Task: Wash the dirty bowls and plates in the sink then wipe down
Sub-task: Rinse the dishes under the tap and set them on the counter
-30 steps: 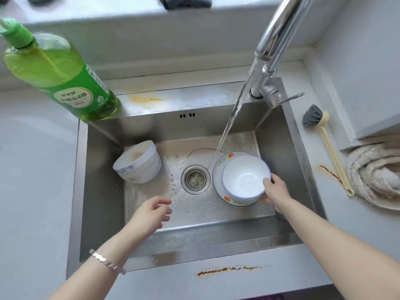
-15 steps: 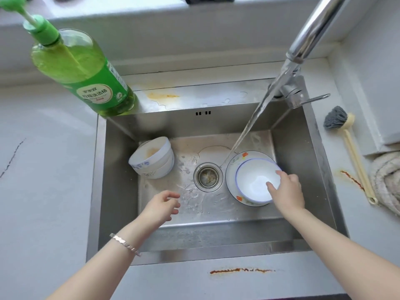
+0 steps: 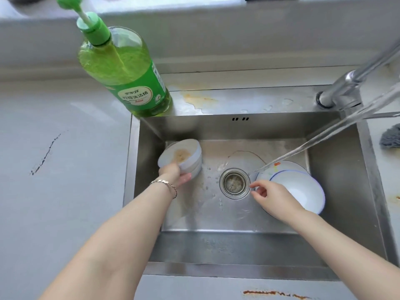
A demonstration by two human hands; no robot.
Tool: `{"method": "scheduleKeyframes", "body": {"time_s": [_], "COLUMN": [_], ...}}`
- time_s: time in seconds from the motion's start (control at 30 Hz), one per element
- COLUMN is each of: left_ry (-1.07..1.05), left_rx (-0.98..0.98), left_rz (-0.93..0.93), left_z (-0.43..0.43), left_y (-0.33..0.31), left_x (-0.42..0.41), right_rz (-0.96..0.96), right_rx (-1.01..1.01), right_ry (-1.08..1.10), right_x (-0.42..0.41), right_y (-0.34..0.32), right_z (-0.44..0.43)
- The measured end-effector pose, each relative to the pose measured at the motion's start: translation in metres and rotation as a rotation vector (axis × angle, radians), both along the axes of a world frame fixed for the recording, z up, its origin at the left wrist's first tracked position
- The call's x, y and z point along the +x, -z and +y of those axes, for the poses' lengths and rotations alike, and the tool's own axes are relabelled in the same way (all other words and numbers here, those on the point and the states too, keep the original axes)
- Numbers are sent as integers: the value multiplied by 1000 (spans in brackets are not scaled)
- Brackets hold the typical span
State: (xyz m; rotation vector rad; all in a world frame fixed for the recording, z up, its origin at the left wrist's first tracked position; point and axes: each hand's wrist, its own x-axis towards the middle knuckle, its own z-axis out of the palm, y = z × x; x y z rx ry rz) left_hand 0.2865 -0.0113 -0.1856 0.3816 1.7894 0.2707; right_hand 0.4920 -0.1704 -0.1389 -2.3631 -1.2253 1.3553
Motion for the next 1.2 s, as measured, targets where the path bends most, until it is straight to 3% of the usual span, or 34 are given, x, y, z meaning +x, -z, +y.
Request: {"method": "scheduleKeyframes", "body": {"time_s": [0.17,0.3,0.47,0.57,0.73,0.83,0.93,1.0,1.1,1.2], "left_ry": [-47,175,521,635,383,218,233,265,322,303], "left_rx": [116,380,438,437,354,333,369,425,533,615], "left_rz": [27,18,-128,-236,-531,-563,-520,-472,-389,-331], "left_z": [-7,-26,-58,-77,-105,-117,-120,-119,-116,-108], "left_y": [-12,-57,-122,-140,-136,-131,-132,-133,-135,-143], "left_x": [-5,-7,12,39,96,122,130,129,129,122], "right_rz": [32,95,733,768,743,583,-178,-440,-344,-87], "right_rx": [-22,83,149,218,327,339,517,650,448,438], "right_ry": [14,114,514,596,747,602,126,-237,-620,-710], "right_x": [5,-3,-6,13,42,54,66,66,48,42], "right_y": [-4,-16,-54,-72,-81,-84,-82,-84,-95,-102], "right_z": [-3,5,17,3,-27,-36,-42,-37,-28,-29]}}
